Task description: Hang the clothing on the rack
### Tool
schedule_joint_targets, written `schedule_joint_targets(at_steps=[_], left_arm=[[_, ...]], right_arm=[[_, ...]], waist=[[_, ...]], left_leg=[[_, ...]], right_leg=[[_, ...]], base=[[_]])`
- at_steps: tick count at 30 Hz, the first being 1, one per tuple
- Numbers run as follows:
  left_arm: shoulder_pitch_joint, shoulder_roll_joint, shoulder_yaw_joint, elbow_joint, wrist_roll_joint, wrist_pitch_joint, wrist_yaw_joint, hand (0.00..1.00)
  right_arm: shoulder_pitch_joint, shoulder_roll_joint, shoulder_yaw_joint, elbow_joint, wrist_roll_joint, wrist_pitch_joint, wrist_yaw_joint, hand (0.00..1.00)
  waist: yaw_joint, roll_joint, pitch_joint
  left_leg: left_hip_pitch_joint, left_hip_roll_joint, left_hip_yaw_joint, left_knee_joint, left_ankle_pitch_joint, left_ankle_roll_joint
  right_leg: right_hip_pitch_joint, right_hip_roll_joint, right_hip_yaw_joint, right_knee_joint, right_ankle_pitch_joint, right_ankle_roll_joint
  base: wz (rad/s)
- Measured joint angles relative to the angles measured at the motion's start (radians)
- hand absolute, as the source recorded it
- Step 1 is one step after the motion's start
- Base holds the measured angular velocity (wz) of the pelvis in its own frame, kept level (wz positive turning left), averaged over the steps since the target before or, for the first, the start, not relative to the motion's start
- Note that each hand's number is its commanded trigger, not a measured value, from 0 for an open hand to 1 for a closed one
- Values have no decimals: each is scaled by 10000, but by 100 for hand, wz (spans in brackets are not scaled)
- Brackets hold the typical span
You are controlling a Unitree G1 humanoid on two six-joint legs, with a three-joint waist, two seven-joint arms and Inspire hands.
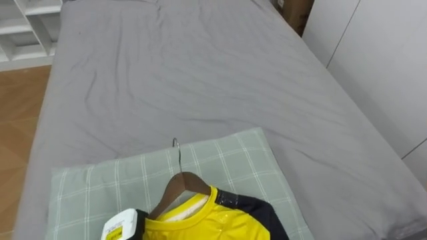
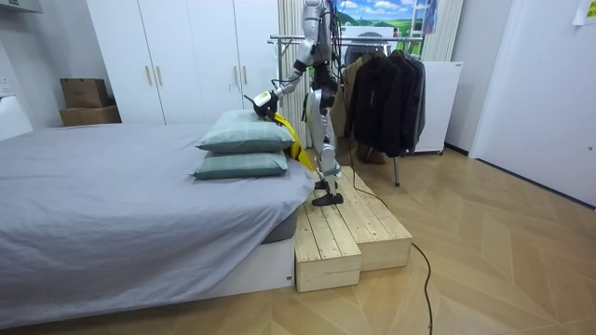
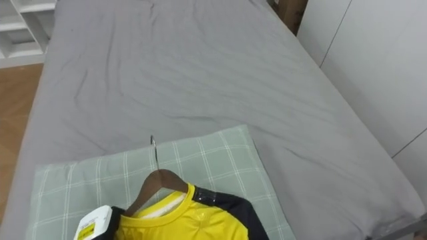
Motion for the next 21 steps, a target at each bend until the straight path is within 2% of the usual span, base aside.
schedule_joint_targets(at_steps=[6,13,16,21], left_arm=[[24,9,6,-113,0,-142,163,100],[296,97,181,-1689,-4,-196,377,100],[625,158,416,-2467,-131,-370,481,100],[1298,179,534,-3897,-711,-415,842,100]], right_arm=[[20,-9,-2,1,-162,-91,-4,0],[59,-103,-45,34,-198,-95,-33,0],[226,-124,-207,24,-194,-94,-13,0],[311,-92,-420,93,-190,-84,-13,0]], waist=[[15,39,-9],[138,219,-56],[232,276,-84],[289,289,-94]], left_leg=[[10,4,-51,58,0,0],[274,42,-241,58,-1,1],[637,41,-242,-28,-1,-1],[826,12,-240,-108,0,-5]], right_leg=[[50,2,-35,20,13,-15],[345,-12,-103,-4,26,-19],[665,12,-133,-25,24,-16],[826,35,-140,-24,23,-14]], base=[[1],[5],[0],[0]])
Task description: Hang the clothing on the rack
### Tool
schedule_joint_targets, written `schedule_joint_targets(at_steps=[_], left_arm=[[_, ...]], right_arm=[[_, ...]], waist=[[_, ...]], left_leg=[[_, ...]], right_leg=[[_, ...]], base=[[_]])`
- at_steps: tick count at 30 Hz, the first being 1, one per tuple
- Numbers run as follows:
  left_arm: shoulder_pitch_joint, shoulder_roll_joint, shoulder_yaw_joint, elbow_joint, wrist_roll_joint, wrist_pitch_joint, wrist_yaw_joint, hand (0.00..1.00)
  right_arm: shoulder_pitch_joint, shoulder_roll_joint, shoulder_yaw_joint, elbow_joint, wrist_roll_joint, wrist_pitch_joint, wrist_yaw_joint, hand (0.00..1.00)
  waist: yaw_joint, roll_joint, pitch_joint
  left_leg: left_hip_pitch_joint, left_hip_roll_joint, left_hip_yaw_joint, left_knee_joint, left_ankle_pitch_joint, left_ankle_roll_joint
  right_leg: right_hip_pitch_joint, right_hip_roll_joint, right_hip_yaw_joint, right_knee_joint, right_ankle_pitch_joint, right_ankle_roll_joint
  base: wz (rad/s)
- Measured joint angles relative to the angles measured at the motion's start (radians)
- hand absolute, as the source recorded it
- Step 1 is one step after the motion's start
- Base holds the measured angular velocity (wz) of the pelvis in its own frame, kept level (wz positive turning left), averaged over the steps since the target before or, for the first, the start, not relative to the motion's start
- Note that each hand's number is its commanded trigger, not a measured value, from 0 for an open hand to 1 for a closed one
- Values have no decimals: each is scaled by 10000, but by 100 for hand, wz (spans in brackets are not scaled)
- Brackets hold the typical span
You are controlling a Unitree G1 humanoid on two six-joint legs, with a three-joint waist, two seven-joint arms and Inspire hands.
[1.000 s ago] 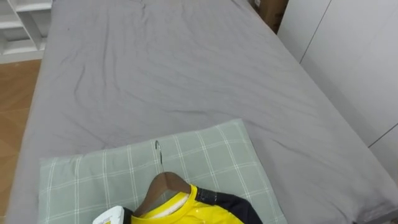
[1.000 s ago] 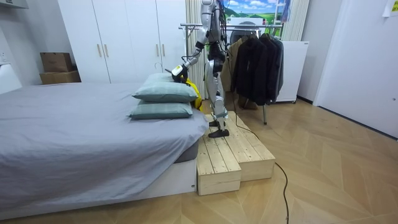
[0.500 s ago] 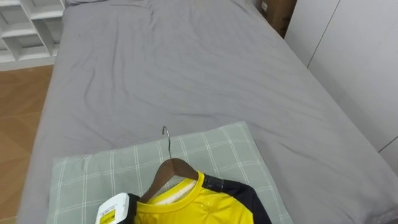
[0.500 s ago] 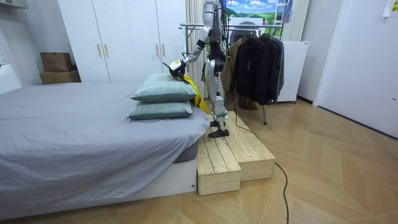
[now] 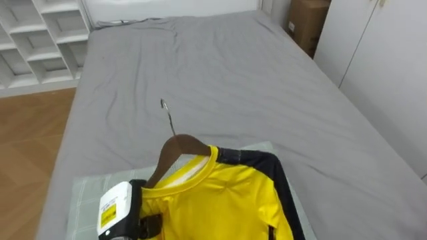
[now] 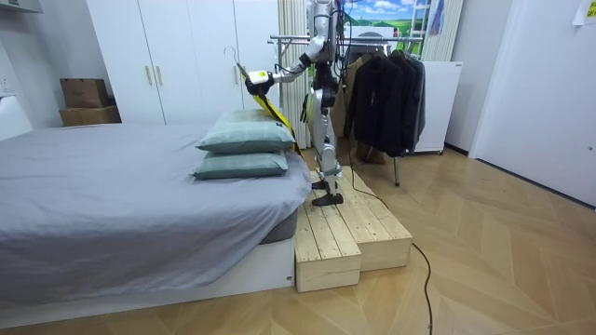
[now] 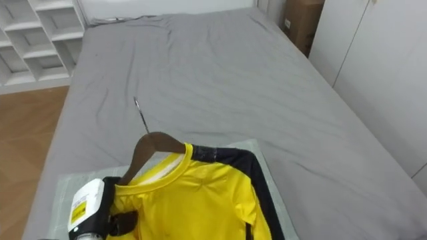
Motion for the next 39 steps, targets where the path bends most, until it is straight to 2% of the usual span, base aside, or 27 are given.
schedule_joint_targets(at_steps=[5,11,19,22,26,30,33,39], left_arm=[[411,141,12,-1097,-70,5,4,100],[423,233,20,-2188,-74,-2,126,100],[422,234,21,-2299,-90,-31,483,100],[421,234,20,-2311,-91,-194,662,100],[420,235,21,-2318,-94,-211,681,100],[420,244,49,-2383,-58,-266,684,100],[420,276,327,-2391,-57,-471,855,100],[416,468,519,-2407,-70,-537,917,100]], right_arm=[[51,38,-199,272,-1,42,6,0],[106,68,-401,281,-8,115,-15,0],[202,70,-415,275,-6,114,-139,0],[188,70,-425,271,-8,109,-145,0],[228,67,-492,259,-22,110,-166,0],[375,45,-791,251,-106,103,-174,0],[426,19,-842,249,-317,103,-224,0],[456,-125,-1195,267,-1344,106,-723,0]], waist=[[-2,-46,-17],[-14,-88,-44],[-25,-89,-35],[-44,-85,-29],[-49,-80,-24],[-20,-49,10],[-60,-30,28],[-40,-129,87]], left_leg=[[163,-28,11,-31,0,1],[236,-52,4,-19,0,2],[399,-60,-7,-16,0,2],[413,-66,-14,-21,-1,3],[431,-66,-19,-29,-3,5],[515,-61,-16,-62,-7,7],[517,-59,-12,-57,-8,7],[567,-66,35,-55,-7,6]], right_leg=[[190,-9,7,-100,2,-9],[270,-29,-1,-132,1,-8],[419,-45,3,-155,-3,-1],[440,-52,-12,-149,-7,6],[452,-47,-18,-132,-7,5],[442,-38,17,-131,-7,5],[451,-25,53,-130,-7,4],[570,-28,74,-146,-16,14]], base=[[0],[0],[0],[0],[0],[-1],[-1],[0]])
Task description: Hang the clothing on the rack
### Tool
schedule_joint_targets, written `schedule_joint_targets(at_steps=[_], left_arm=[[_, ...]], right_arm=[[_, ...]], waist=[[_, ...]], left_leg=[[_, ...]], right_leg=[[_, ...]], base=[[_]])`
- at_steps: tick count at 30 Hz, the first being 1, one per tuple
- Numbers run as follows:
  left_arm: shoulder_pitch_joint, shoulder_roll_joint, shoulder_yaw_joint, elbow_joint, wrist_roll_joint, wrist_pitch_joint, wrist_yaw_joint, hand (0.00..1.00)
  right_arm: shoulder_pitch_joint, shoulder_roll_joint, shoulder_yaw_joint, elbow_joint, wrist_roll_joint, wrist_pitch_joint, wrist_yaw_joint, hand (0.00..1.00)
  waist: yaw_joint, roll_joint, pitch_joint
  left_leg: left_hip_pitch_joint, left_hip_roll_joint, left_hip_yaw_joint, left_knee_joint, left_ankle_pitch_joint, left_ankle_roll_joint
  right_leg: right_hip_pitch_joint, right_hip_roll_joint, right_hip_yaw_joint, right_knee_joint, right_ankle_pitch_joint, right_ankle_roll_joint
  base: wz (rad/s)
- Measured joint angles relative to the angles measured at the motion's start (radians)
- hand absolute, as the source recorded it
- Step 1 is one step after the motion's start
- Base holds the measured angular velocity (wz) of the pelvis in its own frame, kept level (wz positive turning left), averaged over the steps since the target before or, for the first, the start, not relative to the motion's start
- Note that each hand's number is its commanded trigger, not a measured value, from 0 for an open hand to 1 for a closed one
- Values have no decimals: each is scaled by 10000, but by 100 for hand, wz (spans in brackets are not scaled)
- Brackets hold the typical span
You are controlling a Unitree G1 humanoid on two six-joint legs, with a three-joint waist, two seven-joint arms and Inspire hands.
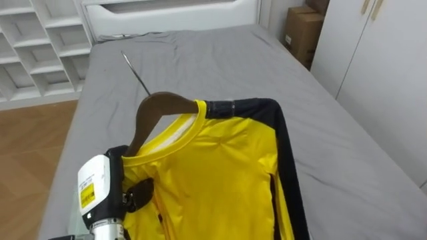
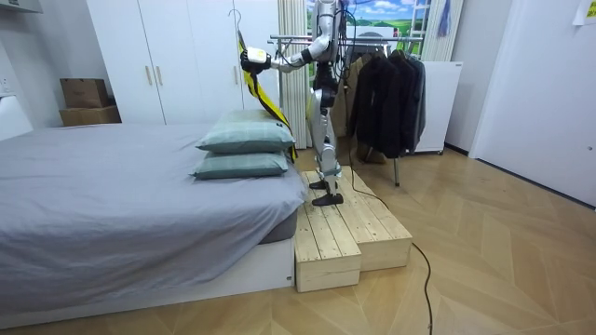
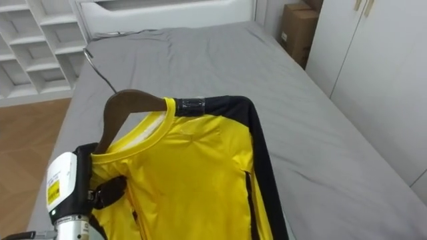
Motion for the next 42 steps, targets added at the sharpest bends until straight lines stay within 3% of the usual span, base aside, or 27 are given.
schedule_joint_targets(at_steps=[7,15,22,26,31,36,42], left_arm=[[0,540,158,-247,-7,16,-22,100],[73,547,252,-364,-1,22,165,100],[451,508,233,-1234,29,69,103,100],[528,419,230,-1702,39,383,-85,100],[525,363,229,-2113,41,690,-270,100],[517,258,84,-2122,35,1009,-306,100],[515,182,-223,-2125,43,1086,-350,100]], right_arm=[[-178,-515,-796,-407,-2283,17,-1110,0],[-171,-656,-1600,-2772,-4753,-113,-3203,0],[110,-645,-1937,-7325,-8028,-243,-4776,0],[340,-560,-1831,-9580,-9688,-325,-5357,0],[396,-558,-1638,-10383,-10099,-273,-5652,0],[413,-569,-1108,-11150,-10169,-192,-5668,0],[405,-576,-429,-12058,-10261,-202,-5693,0]], waist=[[4,-234,-32],[58,-325,-84],[49,-445,-115],[141,-445,-119],[288,-424,-114],[287,-266,-71],[301,-53,-82]], left_leg=[[-14,-3,-15,-3,2,0],[-77,15,-36,35,2,-1],[79,33,123,15,5,0],[46,64,273,-20,3,0],[123,92,444,-30,2,-2],[151,147,527,-82,0,-6],[151,143,527,-154,1,-7]], right_leg=[[3,0,-23,20,-9,14],[-82,10,-69,104,-8,11],[-46,15,121,172,-7,10],[-152,53,328,190,11,-11],[-131,58,383,211,14,-10],[-148,59,414,212,15,-9],[-182,70,414,213,15,-9]], base=[[0],[0],[-7],[-10],[-8],[-3],[0]])
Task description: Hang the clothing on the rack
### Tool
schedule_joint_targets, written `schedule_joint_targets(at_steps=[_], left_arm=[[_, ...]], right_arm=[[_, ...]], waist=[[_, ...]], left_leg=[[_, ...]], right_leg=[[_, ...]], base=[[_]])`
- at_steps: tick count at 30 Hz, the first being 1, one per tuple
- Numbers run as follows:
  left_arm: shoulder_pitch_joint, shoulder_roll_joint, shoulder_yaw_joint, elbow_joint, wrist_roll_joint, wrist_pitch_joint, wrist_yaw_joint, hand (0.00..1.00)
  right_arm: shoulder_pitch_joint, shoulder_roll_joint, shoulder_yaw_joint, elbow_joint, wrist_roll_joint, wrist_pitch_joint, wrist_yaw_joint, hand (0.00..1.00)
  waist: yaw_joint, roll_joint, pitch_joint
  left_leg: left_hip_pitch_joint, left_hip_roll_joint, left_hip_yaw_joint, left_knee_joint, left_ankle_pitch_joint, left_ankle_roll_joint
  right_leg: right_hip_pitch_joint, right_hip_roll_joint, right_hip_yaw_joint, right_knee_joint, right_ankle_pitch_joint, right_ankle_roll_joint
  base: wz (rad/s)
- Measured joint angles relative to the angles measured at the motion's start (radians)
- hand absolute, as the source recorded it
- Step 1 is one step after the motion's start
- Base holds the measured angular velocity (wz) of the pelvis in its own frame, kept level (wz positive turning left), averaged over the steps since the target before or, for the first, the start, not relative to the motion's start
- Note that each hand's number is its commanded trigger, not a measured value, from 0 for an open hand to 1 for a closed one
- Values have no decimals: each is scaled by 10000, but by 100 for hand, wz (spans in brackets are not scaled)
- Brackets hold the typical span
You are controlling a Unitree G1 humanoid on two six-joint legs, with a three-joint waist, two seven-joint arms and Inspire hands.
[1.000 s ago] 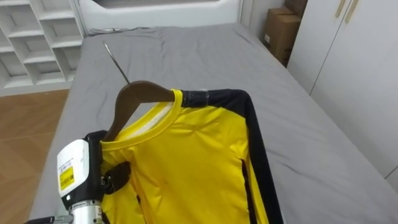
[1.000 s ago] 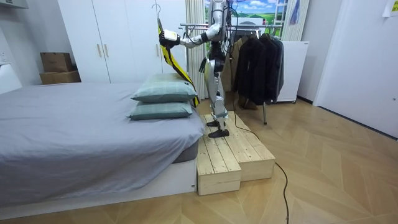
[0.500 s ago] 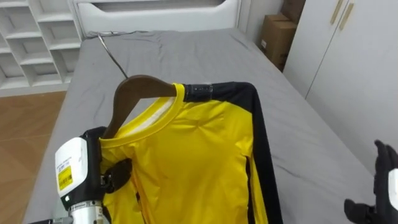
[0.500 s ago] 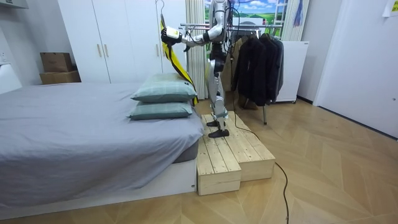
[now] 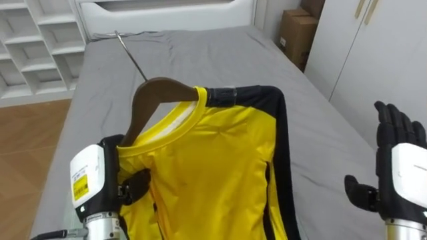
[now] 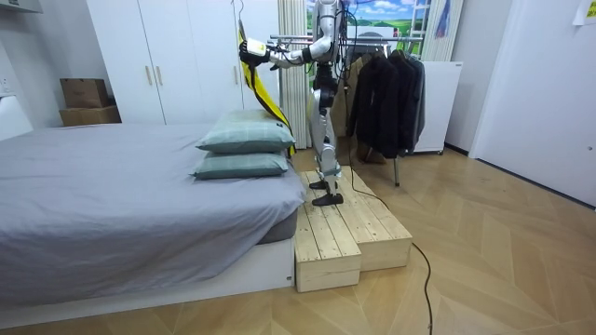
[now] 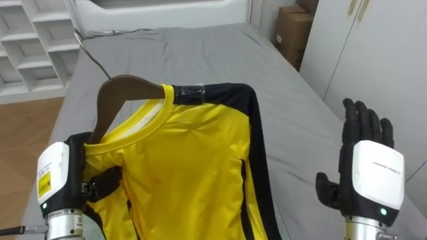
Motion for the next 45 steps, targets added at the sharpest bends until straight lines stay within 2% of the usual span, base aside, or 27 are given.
schedule_joint_targets(at_steps=[9,16,18,22,27,30,35,37,45], left_arm=[[-4,-11,-8,-19,-8,0,-237,100],[-5,-8,-46,-412,-21,1,-636,100],[-12,-8,-114,-427,-15,1,-686,100],[-17,23,-142,-585,160,1,-714,100],[-70,96,-191,-876,474,0,-865,100],[-135,172,-488,-952,596,-8,-870,100],[-237,469,-1083,-953,959,-97,-1035,100],[-261,495,-1138,-962,1056,-156,-1147,100],[-258,793,-1119,-1524,1461,-174,-1516,100]], right_arm=[[-116,-143,420,-327,-330,-5,-7,0],[-194,-204,498,-372,-344,-1,12,0],[-263,-238,538,-483,-346,2,39,0],[-560,-395,887,-579,-711,-43,217,0],[-582,-540,907,-583,-1066,-115,469,0],[-633,-617,941,-581,-1056,-136,579,0],[-773,-732,1272,-577,-1047,-369,744,0],[-781,-839,1276,-571,-1045,-506,794,0],[-781,-966,1273,-567,-1046,-500,793,0]], waist=[[51,-23,-2],[212,-363,12],[279,-391,18],[333,-392,19],[509,-379,22],[543,-317,42],[553,-222,85],[574,-176,108],[584,-138,104]], left_leg=[[7,-1,0,6,3,-5],[8,-2,2,7,4,-5],[1,-2,3,1,3,-4],[-21,-5,-14,0,1,-5],[-41,-6,-45,17,2,-6],[-53,-2,-83,23,2,-6],[-51,7,-86,27,2,-5],[-53,16,-91,27,1,-5],[-55,13,-78,24,2,-5]], right_leg=[[14,11,-2,-4,0,0],[22,15,-10,-2,0,0],[13,11,-8,-2,0,0],[-3,14,-30,-6,0,0],[-3,20,-42,-24,0,0],[2,4,-50,-33,0,0],[6,-10,-63,-35,0,0],[2,-18,-62,-35,0,0],[-8,1,-57,-32,0,0]], base=[[0],[0],[0],[0],[0],[0],[0],[0],[0]])
